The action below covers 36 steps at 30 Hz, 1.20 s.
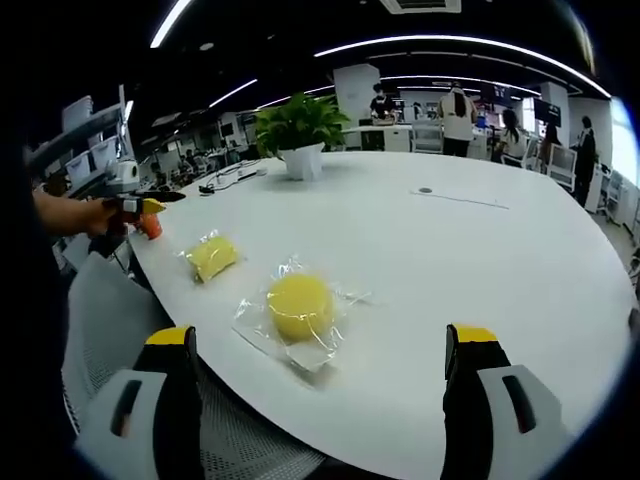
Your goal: Compare the silicone blocks by pressing each to a similar depth, holding the contact briefly, and releasing to observe deformation and rebound differences across the visible hardness samples.
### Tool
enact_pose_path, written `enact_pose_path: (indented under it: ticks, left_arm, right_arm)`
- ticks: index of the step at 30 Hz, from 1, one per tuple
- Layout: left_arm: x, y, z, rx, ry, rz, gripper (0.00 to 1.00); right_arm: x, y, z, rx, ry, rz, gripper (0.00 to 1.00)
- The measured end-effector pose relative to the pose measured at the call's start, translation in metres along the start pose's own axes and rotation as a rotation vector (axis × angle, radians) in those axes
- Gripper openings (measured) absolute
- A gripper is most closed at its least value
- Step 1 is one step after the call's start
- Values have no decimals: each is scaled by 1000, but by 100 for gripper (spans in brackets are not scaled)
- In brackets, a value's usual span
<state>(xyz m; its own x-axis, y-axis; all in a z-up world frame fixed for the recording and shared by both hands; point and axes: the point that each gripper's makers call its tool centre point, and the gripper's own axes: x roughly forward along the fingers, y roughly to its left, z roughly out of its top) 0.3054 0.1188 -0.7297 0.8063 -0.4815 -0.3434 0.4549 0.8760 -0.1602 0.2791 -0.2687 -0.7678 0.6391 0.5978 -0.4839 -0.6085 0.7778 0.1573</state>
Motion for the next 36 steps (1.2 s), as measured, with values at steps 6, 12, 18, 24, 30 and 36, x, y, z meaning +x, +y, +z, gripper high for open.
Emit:
enact_pose_path:
  ticks: [6, 12, 18, 24, 30, 36]
  left_arm:
    - [-12, 8, -1, -37, -8, 25, 100]
    - [-17, 0, -7, -73, -3, 53, 100]
    - [-21, -16, -24, -60, 29, 40, 100]
    - [-32, -16, -28, -74, 28, 46, 100]
    - [-32, -22, -31, -64, 47, 27, 100]
    - [-30, -25, -29, -96, 54, 16, 100]
  right_arm:
    - [0, -6, 1, -8, 3, -4, 96]
    - [1, 0, 0, -17, 5, 14, 96]
    - [-1, 2, -4, -18, 15, 28, 96]
    - [-4, -2, -5, -20, 9, 19, 96]
    - [-3, 0, -6, -18, 16, 33, 96]
    - [-1, 1, -4, -17, 18, 38, 96]
